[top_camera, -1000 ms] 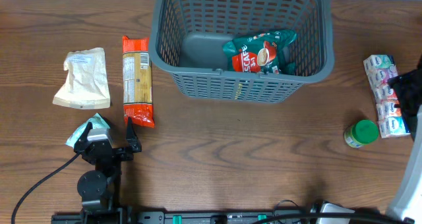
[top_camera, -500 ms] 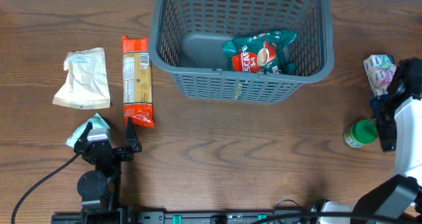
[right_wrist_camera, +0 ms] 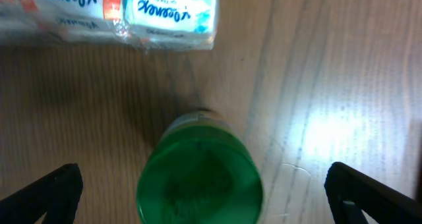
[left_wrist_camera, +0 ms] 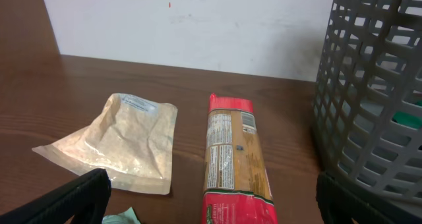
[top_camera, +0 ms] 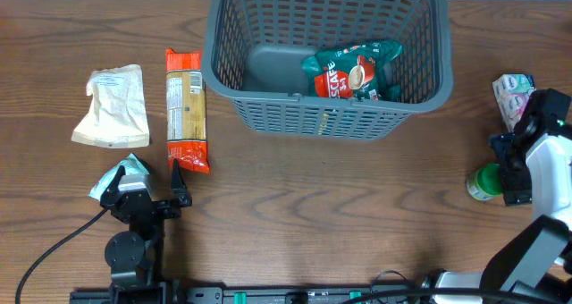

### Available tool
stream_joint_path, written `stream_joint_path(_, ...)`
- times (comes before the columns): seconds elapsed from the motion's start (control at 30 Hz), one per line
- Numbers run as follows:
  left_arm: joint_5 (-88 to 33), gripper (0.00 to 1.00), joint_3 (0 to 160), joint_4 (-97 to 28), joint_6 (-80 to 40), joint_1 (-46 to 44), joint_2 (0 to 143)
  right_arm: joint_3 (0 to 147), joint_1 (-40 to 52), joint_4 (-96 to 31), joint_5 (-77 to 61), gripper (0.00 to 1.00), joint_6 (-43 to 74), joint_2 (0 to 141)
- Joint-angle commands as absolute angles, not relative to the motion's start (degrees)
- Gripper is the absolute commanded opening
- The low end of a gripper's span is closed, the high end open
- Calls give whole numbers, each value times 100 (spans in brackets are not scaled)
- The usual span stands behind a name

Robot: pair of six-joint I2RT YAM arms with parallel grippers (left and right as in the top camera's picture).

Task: Pack container
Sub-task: 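Grasp the green-capped bottle with the right gripper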

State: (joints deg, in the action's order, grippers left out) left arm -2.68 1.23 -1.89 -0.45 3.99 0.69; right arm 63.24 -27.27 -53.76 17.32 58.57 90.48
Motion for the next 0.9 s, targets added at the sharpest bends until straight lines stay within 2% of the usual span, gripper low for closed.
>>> stream_joint_path(0.0, -215, 98, 23, -386, -117, 416, 60, 6283, -2762, -5301, 1586, 99, 5861, 9391)
stream_joint_path(0.4, -215, 99, 23, -386, -117, 416, 60, 6283, -2755, -5157, 1535, 99, 5865, 10189)
stream_joint_path(0.47, -215, 99, 23, -386, -117, 416, 60, 6283, -2755, -5142, 1533, 96, 5865, 10235)
stream_joint_path(0.53, -215, 99, 23, -386, -117, 416, 60, 6283, -2755, -5116, 1516, 89, 5863, 10250)
stream_joint_path(0.6, -215, 99, 23, -386, -117, 416, 60, 6283, -2755, -5089, 1494, 77, 5865, 10250)
stream_joint_path(0.73, -215, 99, 23, -386, -117, 416, 60, 6283, -2755, -5065, 1492, 46, 5865, 10250)
stream_joint_path(0.87, -215, 99, 23, -386, -117, 416, 60, 6283, -2757, -5057, 1492, 37, 5865, 10250)
